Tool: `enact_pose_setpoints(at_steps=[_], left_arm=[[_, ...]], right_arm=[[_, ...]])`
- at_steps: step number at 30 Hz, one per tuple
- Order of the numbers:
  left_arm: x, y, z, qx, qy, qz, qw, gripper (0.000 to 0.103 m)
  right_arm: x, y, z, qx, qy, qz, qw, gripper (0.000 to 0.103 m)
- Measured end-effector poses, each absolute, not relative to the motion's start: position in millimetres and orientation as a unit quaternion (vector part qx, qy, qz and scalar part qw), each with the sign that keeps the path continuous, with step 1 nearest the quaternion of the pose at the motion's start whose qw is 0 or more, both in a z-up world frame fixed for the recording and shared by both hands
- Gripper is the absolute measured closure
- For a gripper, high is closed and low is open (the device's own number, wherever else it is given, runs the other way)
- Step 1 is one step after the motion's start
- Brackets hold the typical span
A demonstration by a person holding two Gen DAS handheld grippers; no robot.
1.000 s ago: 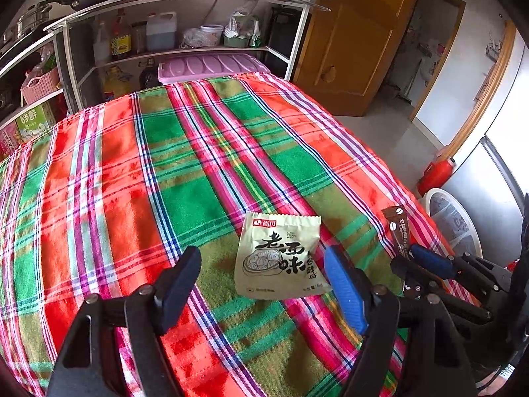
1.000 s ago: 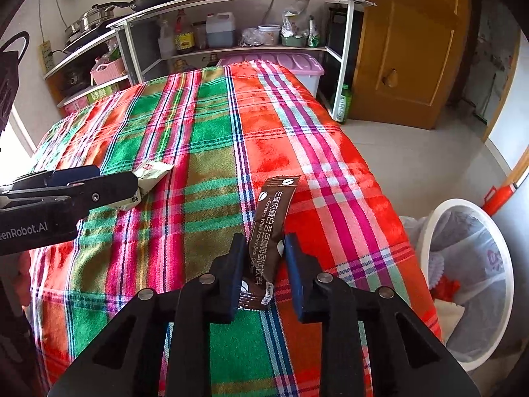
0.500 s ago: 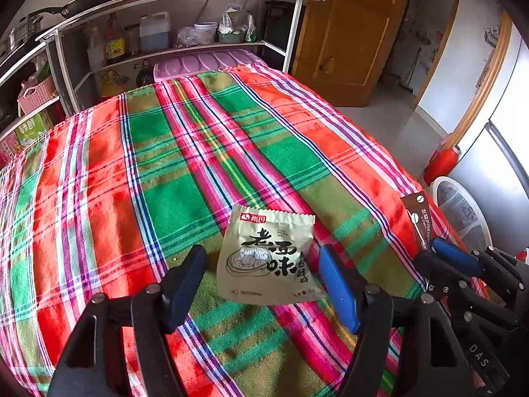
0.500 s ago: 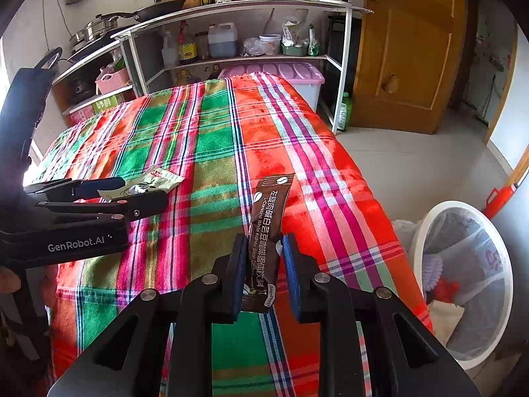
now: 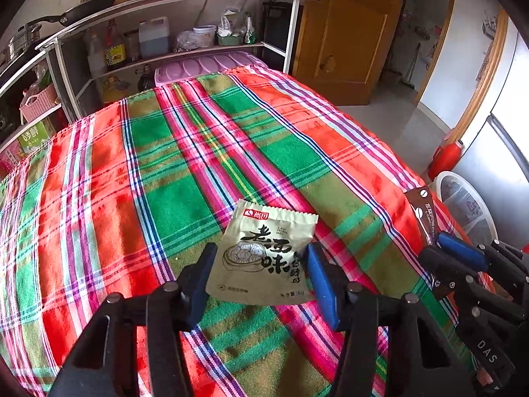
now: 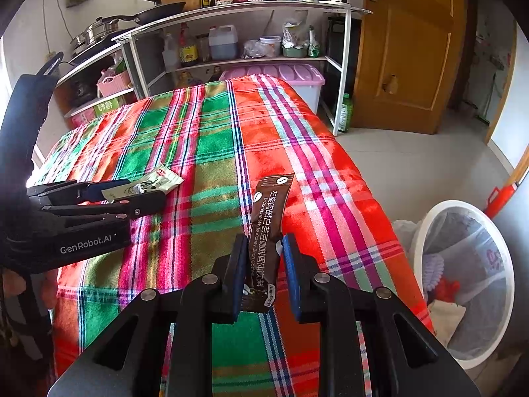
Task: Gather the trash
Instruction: 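Carry the protein bar wrapper and snack packet over the white bin with both tools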
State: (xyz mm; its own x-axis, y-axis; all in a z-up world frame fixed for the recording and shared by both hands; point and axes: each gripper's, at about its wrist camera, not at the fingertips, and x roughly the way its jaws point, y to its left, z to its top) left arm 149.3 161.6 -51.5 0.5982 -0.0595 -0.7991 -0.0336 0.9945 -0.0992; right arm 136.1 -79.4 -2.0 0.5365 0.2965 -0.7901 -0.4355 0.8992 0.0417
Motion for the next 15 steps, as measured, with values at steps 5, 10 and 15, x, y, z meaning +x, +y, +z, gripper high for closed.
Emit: enact_pose_setpoints(at_steps=[5,10,15], left_arm=[[146,159,-47,-0.047,0.443,-0.007,0.895,0.052],[141,156,-42,-0.039,0.433,-0.002,0.901,0.054],[137,151,-34,-0.028,0.424,0.0,0.905,0.055]], right_arm=[[136,-80,-2,-0.077,0.432,0.21,0.873,0.08],[135,-83,0,-0.072,0.429,0.208,0.876,0.08],[133,-89,3,-0.065,0.427,0.207,0.878,0.08]])
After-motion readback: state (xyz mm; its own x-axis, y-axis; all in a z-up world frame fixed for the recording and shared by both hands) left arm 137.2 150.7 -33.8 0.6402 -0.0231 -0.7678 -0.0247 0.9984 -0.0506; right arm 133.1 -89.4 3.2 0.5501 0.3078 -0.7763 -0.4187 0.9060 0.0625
